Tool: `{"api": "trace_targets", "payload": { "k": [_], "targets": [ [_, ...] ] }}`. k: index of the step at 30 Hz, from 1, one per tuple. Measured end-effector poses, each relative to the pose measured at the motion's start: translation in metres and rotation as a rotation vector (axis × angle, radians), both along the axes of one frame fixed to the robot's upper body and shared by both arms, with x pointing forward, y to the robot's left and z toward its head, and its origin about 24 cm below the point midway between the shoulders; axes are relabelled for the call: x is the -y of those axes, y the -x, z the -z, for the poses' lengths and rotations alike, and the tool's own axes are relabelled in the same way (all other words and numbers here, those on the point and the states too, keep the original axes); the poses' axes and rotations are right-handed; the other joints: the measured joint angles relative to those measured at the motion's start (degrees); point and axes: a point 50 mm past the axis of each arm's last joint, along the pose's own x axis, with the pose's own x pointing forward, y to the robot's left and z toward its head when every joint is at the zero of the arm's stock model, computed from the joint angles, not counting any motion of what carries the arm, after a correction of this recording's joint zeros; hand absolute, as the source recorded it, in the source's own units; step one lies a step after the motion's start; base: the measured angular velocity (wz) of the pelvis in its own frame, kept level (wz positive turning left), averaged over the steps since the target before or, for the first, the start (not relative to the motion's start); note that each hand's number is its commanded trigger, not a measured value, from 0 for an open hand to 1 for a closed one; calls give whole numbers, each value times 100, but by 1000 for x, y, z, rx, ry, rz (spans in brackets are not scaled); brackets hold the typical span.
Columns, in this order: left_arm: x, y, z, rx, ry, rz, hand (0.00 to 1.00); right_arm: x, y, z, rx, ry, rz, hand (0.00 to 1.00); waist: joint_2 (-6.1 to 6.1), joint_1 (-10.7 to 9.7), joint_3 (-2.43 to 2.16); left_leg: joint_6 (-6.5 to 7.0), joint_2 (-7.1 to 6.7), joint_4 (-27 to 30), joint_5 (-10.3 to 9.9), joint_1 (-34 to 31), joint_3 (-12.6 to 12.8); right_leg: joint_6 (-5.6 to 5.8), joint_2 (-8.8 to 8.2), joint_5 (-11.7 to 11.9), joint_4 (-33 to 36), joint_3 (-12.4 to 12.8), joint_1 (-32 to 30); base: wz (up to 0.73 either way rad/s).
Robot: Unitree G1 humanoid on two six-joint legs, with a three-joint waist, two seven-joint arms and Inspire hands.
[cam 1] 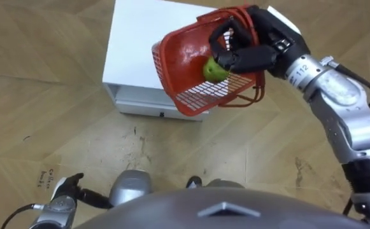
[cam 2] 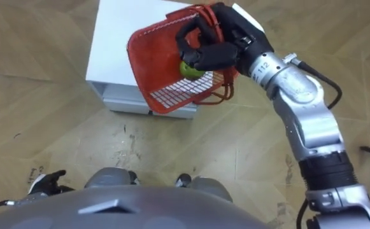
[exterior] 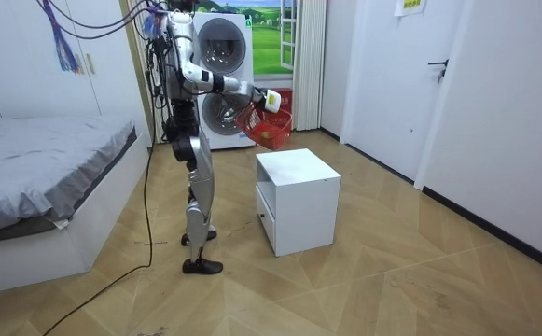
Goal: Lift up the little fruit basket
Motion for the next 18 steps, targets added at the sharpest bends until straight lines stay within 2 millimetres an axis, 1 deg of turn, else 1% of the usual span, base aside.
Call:
{"api": "trace_targets", "payload": {
  "k": [1,2,3,5,6,8,11,15,18],
  "targets": [
    [0,1,0,-2,0,0,0,2,0,8,-31,-3,32,100,13,50,-5,0,-1,6,1,-38,-4,0,-1,0,1,-16,-38,11],
    [1,0,0,-3,1,2,0,4,0,16,-61,-2,62,100,3,100,-27,0,0,59,1,-108,-7,0,-3,0,1,-25,-94,6],
    [1,0,1,-3,2,3,0,5,1,19,-73,3,75,100,22,113,-14,0,-6,89,1,-137,-28,-1,-7,0,1,-28,-111,10],
    [3,-1,1,-5,9,8,0,9,0,28,-109,20,114,100,68,146,-18,4,-15,123,3,-239,-62,0,-20,0,6,-40,-188,13],
    [3,-1,1,-8,12,11,0,13,2,34,-134,31,141,100,95,151,-29,4,-16,158,3,-298,-83,0,-27,0,6,-71,-207,17],
    [3,0,1,-16,11,22,0,18,2,42,-165,45,180,100,101,188,-29,6,-21,157,6,-343,-150,1,-38,-1,26,-148,-229,16],
    [4,5,2,-41,17,29,0,21,-5,43,-177,47,218,100,85,189,-37,8,-20,184,7,-402,-168,0,-38,-1,26,-161,-265,2],
    [5,10,3,-57,28,35,0,19,-16,42,-174,32,254,100,77,200,-40,8,-22,200,7,-411,-181,0,-41,-1,26,-172,-260,0],
    [5,11,3,-61,28,34,0,21,-24,43,-191,7,316,100,74,240,-40,20,-43,212,15,-447,-238,0,-66,-1,24,-277,-259,10]
  ]
}}
